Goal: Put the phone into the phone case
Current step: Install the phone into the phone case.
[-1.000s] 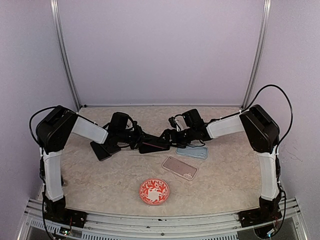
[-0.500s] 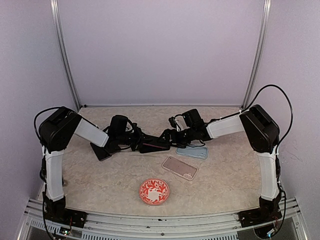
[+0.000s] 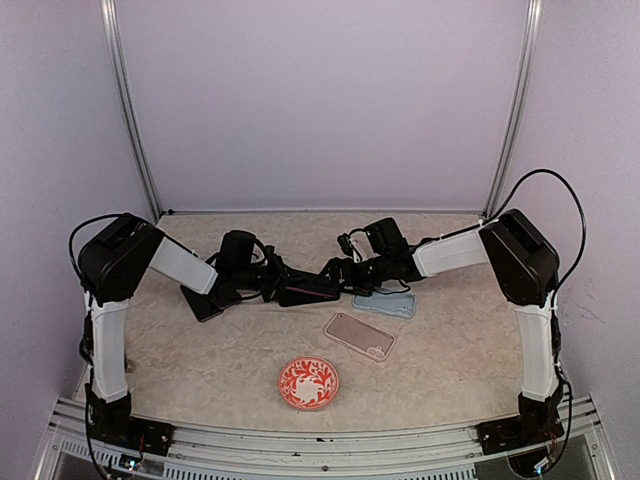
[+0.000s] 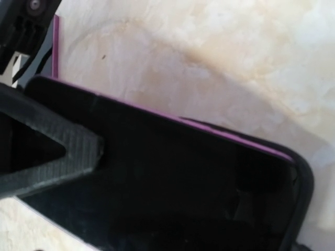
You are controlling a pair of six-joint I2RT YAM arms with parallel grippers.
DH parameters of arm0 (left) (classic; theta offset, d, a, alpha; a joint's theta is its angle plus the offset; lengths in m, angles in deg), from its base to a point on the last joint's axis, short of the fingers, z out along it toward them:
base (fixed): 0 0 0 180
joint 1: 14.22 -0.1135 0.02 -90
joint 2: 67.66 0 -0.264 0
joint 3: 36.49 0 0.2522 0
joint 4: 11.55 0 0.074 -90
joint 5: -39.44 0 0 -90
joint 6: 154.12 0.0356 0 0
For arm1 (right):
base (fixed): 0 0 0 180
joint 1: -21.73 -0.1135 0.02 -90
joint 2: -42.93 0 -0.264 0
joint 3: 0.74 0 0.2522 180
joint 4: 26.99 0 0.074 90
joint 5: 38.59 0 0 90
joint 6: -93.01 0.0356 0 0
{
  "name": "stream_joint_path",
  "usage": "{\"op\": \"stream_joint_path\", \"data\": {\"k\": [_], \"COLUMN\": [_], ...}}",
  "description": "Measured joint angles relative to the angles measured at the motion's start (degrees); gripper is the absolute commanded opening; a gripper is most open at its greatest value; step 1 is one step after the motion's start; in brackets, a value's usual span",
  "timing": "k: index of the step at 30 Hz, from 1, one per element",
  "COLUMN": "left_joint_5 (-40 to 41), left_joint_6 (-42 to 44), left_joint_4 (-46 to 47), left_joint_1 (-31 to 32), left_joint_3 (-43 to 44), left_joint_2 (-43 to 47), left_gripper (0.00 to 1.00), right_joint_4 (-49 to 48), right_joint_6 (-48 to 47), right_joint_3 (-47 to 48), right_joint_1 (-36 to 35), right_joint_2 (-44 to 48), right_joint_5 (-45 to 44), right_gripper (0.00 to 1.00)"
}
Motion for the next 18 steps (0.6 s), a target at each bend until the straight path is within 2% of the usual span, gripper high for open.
{"op": "stream_joint_path", "data": {"k": [7, 18], "left_joint_5": [0.33, -1.07], "left_joint_6": [1.25, 1.03], "left_joint_4": [1.68, 9.79], "left_joint_1": [0.00, -0.46], "left_joint_3": [-1.60, -6.62], "left_joint_2": [0.68, 0.94], "left_gripper": [0.00, 0.00], "right_joint_4": [0.13, 0.13], "right_joint_6": [0.02, -0.44], "right_joint_3": [0.00, 0.09], "right_joint_1": [0.37, 2.08], "right_joint_2": [0.44, 4.04], "right_joint_5": [1.11, 3.91], "right_gripper": [1.00, 1.00]}}
